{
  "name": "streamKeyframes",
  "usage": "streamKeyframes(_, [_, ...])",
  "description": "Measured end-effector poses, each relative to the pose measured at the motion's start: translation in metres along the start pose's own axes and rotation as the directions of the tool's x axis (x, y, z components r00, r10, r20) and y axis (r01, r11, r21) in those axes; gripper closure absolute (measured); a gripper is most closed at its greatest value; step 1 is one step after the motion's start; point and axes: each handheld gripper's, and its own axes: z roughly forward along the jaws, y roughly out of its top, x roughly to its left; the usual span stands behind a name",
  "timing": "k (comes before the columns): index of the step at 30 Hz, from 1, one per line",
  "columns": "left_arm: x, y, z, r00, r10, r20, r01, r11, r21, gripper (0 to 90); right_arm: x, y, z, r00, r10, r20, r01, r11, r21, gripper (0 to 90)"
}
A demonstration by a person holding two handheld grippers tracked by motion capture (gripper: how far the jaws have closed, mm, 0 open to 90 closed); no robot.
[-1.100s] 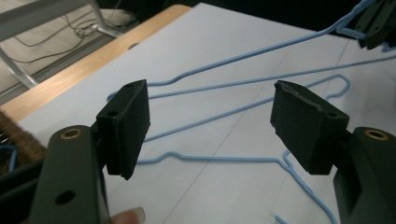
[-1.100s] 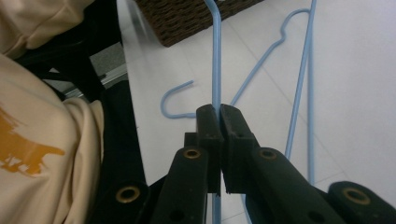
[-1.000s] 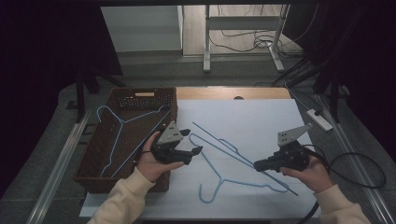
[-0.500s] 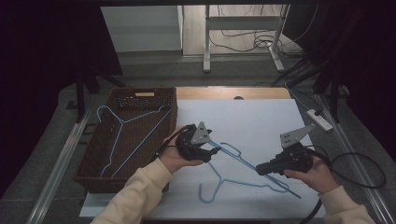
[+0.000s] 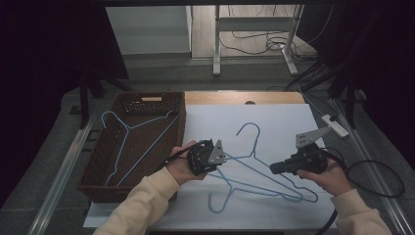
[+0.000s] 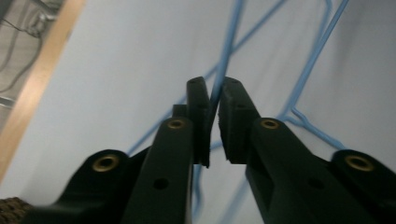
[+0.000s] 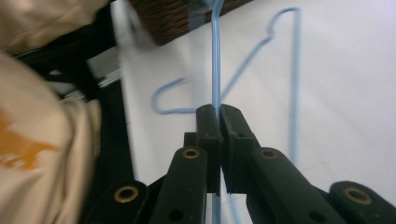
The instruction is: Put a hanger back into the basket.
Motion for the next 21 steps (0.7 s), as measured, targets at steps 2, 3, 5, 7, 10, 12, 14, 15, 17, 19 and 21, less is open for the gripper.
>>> streamKeyframes(2, [0.000, -0.002, -0.002, 0.9996, -0.024, 0.017, 0.024, 0.9997, 0.002, 87.7, -0.004, 0.001, 0.001, 0.9994, 0.004, 0.035, -0.003, 1.000, -0.020, 86.8])
streamKeyframes(3, [0.001, -0.003, -0.004, 0.9985, -0.047, 0.027, 0.047, 0.9989, 0.000, 87.7, -0.006, 0.002, 0.001, 0.9990, 0.003, 0.045, -0.002, 1.000, -0.031, 86.4])
streamKeyframes(5, [0.002, -0.005, -0.007, 0.9968, -0.071, 0.037, 0.071, 0.9974, -0.007, 87.9, -0.007, 0.004, 0.003, 0.9970, 0.001, 0.078, 0.003, 0.998, -0.058, 81.5])
streamKeyframes(7, [0.003, -0.007, -0.009, 0.9944, -0.102, 0.030, 0.102, 0.9948, -0.007, 87.9, -0.006, 0.005, 0.004, 0.9945, 0.001, 0.105, 0.008, 0.996, -0.086, 73.4])
streamKeyframes(10, [0.005, -0.009, -0.012, 0.9905, -0.136, 0.020, 0.137, 0.9906, -0.010, 88.0, -0.007, 0.005, 0.001, 0.9853, 0.025, 0.169, 0.003, 0.986, -0.165, 57.2])
streamKeyframes(12, [0.007, -0.010, -0.016, 0.9835, -0.180, 0.017, 0.180, 0.9834, -0.020, 88.0, -0.006, 0.003, -0.003, 0.9799, 0.051, 0.193, -0.008, 0.975, -0.220, 51.9])
streamKeyframes(14, [0.008, -0.011, -0.019, 0.9777, -0.209, 0.018, 0.210, 0.9774, -0.027, 88.0, -0.005, 0.001, -0.008, 0.9736, 0.068, 0.218, -0.009, 0.964, -0.264, 48.1])
streamKeyframes(15, [0.008, -0.012, -0.021, 0.9750, -0.222, 0.013, 0.222, 0.9745, -0.032, 88.0, -0.003, -0.001, -0.010, 0.9686, 0.077, 0.237, -0.005, 0.957, -0.291, 46.6])
streamKeyframes(17, [0.009, -0.013, -0.023, 0.9711, -0.239, 0.011, 0.239, 0.9705, -0.035, 88.1, 0.001, -0.005, -0.017, 0.9550, 0.087, 0.283, 0.012, 0.944, -0.331, 43.8])
streamKeyframes(19, [0.011, -0.014, -0.028, 0.9645, -0.264, 0.010, 0.264, 0.9631, -0.050, 88.1, 0.003, -0.007, -0.019, 0.9481, 0.093, 0.304, 0.020, 0.938, -0.347, 42.3])
streamKeyframes(21, [0.014, -0.015, -0.034, 0.9566, -0.291, 0.013, 0.291, 0.9541, -0.069, 88.0, 0.007, -0.014, -0.025, 0.9375, 0.107, 0.331, 0.031, 0.922, -0.387, 40.5])
